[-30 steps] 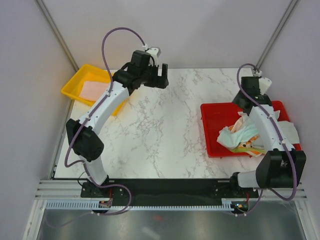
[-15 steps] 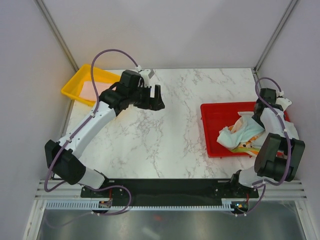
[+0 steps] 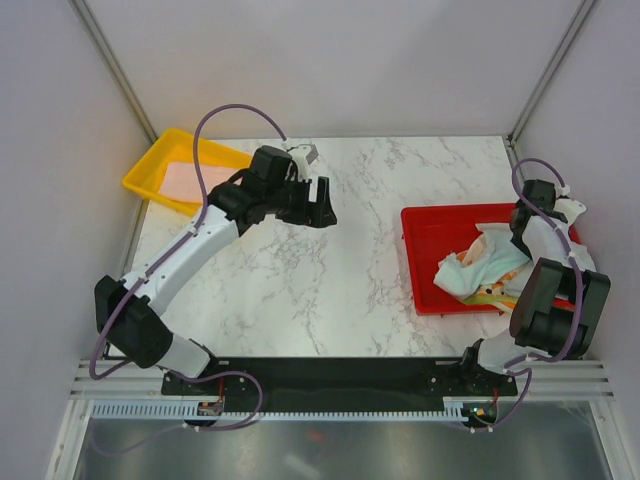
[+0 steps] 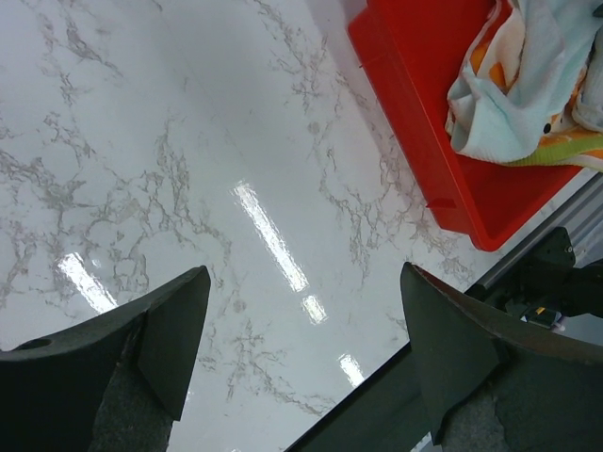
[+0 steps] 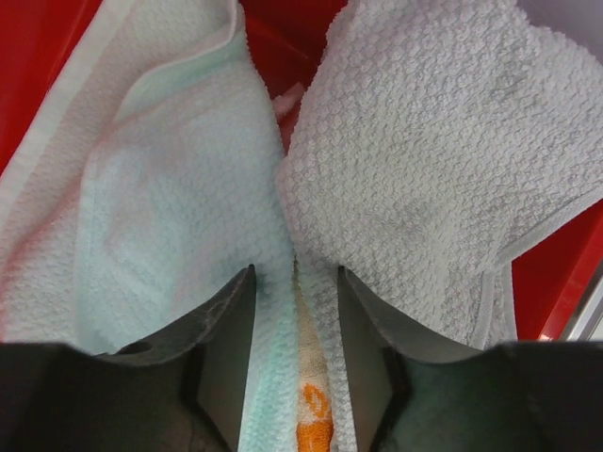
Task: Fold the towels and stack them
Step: Grab crumpled towel
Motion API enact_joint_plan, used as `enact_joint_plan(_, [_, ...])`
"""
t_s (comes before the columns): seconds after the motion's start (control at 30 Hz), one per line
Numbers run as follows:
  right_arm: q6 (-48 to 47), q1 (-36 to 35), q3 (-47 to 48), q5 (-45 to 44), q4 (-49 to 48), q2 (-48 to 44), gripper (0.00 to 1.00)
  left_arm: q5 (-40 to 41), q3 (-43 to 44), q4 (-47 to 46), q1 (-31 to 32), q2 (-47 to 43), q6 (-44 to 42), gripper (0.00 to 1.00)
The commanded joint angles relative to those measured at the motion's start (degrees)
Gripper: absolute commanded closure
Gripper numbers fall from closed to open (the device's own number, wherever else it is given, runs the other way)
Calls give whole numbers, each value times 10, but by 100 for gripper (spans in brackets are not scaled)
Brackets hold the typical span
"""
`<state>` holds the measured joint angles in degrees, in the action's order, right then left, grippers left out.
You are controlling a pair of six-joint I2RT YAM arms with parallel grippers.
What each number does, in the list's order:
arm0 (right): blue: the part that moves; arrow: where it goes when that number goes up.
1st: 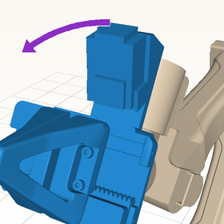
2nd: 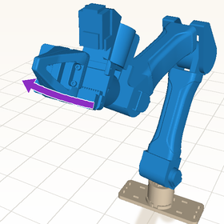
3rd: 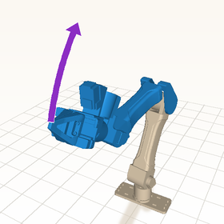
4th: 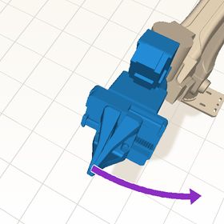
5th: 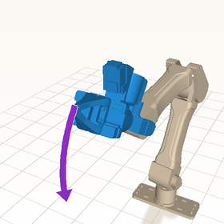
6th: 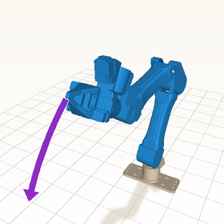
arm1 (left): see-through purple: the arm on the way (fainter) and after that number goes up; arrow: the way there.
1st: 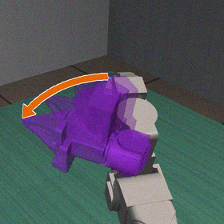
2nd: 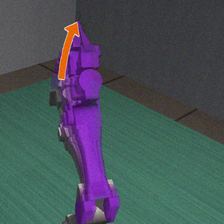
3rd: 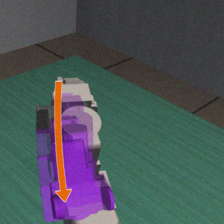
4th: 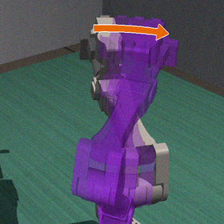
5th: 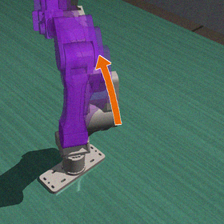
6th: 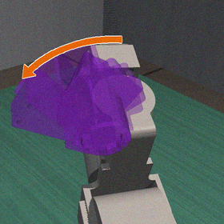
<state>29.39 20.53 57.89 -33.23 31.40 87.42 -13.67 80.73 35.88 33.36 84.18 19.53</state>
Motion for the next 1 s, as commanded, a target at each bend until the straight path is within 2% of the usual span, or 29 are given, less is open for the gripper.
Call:
enact_joint_plan(0.0, [-7,6,3,-37,-15,1,53,-12,0,-15,9,16,17,11])
enact_joint_plan(0.03, [-10,6,4,-41,-15,5,58,-12,0,-15,11,22,17,11])
enact_joint_plan(0.1, [-14,6,5,-50,-13,6,60,-12,3,-15,14,27,17,11])
enact_joint_plan(0.27, [-13,7,6,-61,-12,-13,52,-12,7,-15,21,34,17,11])
enact_joint_plan(0.4, [-12,18,1,-46,-14,16,54,-12,7,-15,23,34,17,11])
enact_joint_plan(0.5, [-19,19,2,-41,-16,17,76,-12,7,-15,24,31,17,11])
enact_joint_plan(0.53, [-26,18,6,-40,-14,5,90,-12,7,-15,24,30,17,11])
enact_joint_plan(0.57, [-30,15,15,-42,-8,-4,98,-12,8,-15,24,28,17,11])
enact_joint_plan(0.63, [-49,-29,62,-74,23,-42,100,-11,14,-19,24,21,3,12])
enact_joint_plan(0.77, [-65,-110,173,-75,83,-85,100,65,39,-27,23,13,6,14])
enact_joint_plan(0.9, [-77,-167,255,29,115,-123,100,135,70,-24,12,0,31,13])
enact_joint_plan(0.93, [-78,-173,260,111,111,-144,100,135,75,-22,-9,-4,46,13])
enact_joint_plan(0.97, [-74,-181,260,150,103,-155,100,135,83,-20,-28,-7,58,13])
